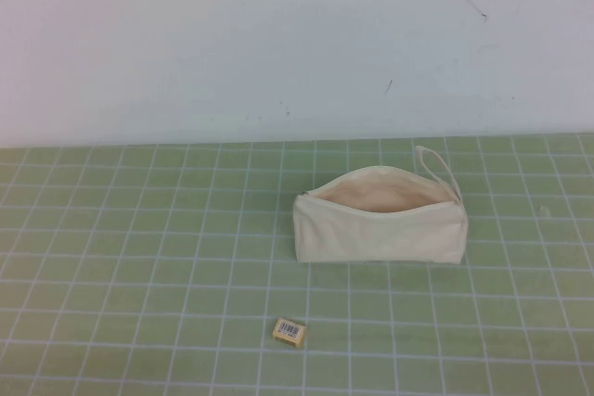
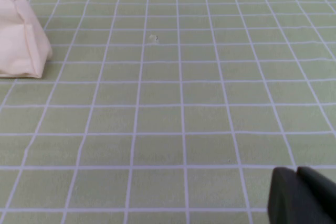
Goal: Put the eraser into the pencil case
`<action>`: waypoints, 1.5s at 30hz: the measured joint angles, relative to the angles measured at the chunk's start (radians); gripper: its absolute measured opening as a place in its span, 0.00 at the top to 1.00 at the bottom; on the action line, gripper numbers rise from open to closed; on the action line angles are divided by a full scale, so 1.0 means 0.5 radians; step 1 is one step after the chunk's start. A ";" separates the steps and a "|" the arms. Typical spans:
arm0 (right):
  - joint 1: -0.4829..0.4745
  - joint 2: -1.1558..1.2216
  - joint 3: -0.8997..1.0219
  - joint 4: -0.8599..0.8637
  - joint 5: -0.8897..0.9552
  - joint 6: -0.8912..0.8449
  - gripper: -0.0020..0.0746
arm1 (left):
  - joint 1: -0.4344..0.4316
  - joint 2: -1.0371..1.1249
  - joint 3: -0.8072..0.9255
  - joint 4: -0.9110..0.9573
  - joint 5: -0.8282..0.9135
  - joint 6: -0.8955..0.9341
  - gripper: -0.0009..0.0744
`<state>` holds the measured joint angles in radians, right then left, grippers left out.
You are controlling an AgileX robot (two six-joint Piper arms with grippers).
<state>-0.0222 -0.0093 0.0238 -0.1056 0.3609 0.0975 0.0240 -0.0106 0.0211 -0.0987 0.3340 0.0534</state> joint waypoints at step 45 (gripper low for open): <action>0.000 0.000 0.000 -0.003 0.000 0.000 0.97 | -0.013 0.000 0.012 -1.668 -0.582 -0.564 0.99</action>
<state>-0.0222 -0.0093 0.0238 -0.1072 0.3609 0.0975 0.0174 -0.0106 0.0268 -0.9328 0.0429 -0.2288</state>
